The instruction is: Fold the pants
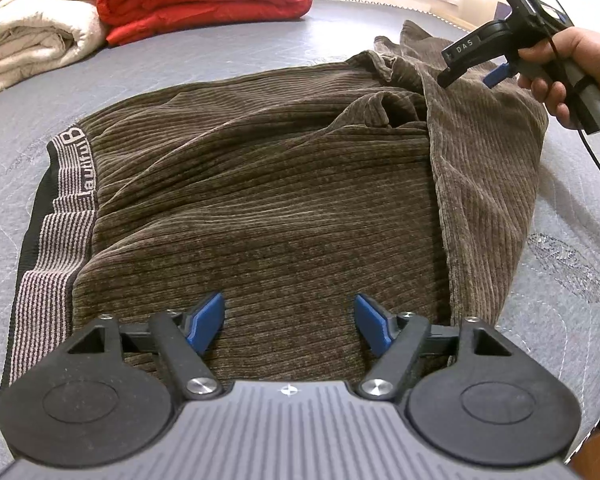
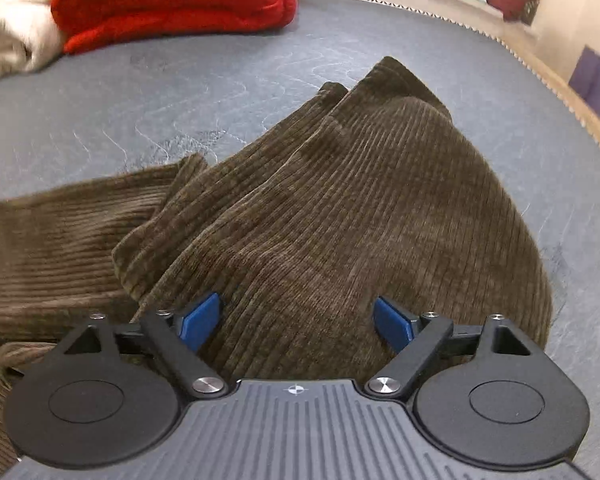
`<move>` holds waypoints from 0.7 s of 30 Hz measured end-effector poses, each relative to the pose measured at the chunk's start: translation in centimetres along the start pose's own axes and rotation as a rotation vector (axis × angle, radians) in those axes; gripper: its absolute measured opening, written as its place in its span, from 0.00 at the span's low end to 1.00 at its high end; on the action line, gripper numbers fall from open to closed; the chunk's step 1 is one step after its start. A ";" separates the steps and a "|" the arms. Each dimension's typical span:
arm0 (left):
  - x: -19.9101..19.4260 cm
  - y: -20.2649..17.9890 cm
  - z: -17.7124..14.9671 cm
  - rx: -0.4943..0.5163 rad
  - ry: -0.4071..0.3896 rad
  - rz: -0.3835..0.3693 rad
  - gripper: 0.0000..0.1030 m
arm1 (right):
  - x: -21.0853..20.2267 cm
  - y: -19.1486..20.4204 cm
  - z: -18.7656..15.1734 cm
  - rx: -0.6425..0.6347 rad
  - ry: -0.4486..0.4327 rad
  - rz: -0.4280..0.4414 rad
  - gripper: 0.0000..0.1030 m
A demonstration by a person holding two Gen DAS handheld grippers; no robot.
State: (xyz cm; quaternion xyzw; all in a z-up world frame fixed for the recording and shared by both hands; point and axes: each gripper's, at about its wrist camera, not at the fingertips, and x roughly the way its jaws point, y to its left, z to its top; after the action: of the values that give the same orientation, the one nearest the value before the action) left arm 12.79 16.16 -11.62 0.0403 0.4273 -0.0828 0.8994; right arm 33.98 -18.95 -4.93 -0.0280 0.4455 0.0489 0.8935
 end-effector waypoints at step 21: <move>-0.1 -0.8 -0.3 0.014 -0.010 0.038 0.76 | -7.0 -7.9 -4.9 -0.065 0.063 -0.019 0.00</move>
State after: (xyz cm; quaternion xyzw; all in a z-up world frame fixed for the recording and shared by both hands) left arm 12.39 15.40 -11.71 0.0544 0.4212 -0.0691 0.9027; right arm 26.81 -27.72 -2.24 -0.0630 0.4713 0.0539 0.8781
